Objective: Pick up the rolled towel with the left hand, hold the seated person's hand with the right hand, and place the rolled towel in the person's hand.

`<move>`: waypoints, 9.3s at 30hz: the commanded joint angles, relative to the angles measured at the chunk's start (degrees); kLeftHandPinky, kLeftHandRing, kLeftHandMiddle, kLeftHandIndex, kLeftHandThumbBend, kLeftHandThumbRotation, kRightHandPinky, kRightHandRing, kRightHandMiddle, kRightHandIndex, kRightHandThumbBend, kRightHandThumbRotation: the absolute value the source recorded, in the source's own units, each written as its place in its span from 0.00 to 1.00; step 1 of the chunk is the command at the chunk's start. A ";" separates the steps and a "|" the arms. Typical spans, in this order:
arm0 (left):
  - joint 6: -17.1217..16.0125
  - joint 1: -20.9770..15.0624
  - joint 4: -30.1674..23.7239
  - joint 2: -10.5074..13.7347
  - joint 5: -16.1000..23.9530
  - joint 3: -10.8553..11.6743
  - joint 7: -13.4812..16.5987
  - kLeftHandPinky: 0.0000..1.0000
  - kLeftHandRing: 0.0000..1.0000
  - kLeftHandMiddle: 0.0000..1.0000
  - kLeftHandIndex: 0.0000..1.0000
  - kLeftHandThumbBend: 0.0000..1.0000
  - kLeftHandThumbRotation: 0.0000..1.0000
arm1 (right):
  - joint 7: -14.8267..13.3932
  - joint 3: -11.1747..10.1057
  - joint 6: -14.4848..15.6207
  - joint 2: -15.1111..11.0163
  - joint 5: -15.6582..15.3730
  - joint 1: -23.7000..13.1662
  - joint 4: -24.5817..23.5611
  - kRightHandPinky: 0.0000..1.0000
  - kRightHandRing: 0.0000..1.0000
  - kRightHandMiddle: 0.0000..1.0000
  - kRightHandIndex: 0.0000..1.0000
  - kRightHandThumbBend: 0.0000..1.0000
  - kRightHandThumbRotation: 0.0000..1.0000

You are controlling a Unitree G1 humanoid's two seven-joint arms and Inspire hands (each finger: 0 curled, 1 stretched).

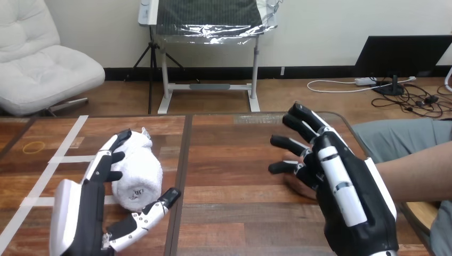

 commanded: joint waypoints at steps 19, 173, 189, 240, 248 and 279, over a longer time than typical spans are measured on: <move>10.51 -7.40 -9.70 6.10 -5.66 6.48 -12.94 0.75 0.83 0.86 0.87 0.77 0.45 | 1.91 -2.19 4.50 -1.82 3.90 -3.34 -6.55 0.55 0.72 0.88 0.86 0.09 0.62; 76.88 -51.01 24.87 16.87 34.48 -29.45 -36.06 0.12 0.20 0.34 0.87 0.95 1.00 | 9.20 -9.09 17.44 -7.71 19.90 -4.29 -13.07 0.70 0.80 0.91 0.95 0.40 0.79; 75.82 -49.34 23.90 18.75 36.42 -31.48 -41.87 0.28 0.39 0.51 0.76 0.84 1.00 | 9.12 -9.54 17.49 -9.30 20.28 -4.14 -13.81 0.66 0.79 0.90 0.95 0.41 0.80; 61.91 -37.73 20.24 8.19 23.19 -14.70 -7.97 0.25 0.32 0.42 0.54 0.69 0.19 | 9.50 -10.01 17.47 -10.07 19.69 -3.11 -12.89 0.62 0.77 0.88 0.95 0.27 0.66; 57.93 -36.84 20.77 7.82 21.14 -13.35 -3.20 0.25 0.32 0.41 0.51 0.68 0.11 | 9.03 -9.82 17.68 -9.88 19.56 -2.88 -12.87 0.61 0.74 0.86 0.94 0.26 0.64; 50.06 -33.65 20.91 7.35 18.30 -11.07 4.11 0.25 0.33 0.41 0.50 0.66 0.08 | 10.01 -10.06 17.23 -9.93 18.95 -2.09 -11.92 0.60 0.70 0.80 0.90 0.29 0.56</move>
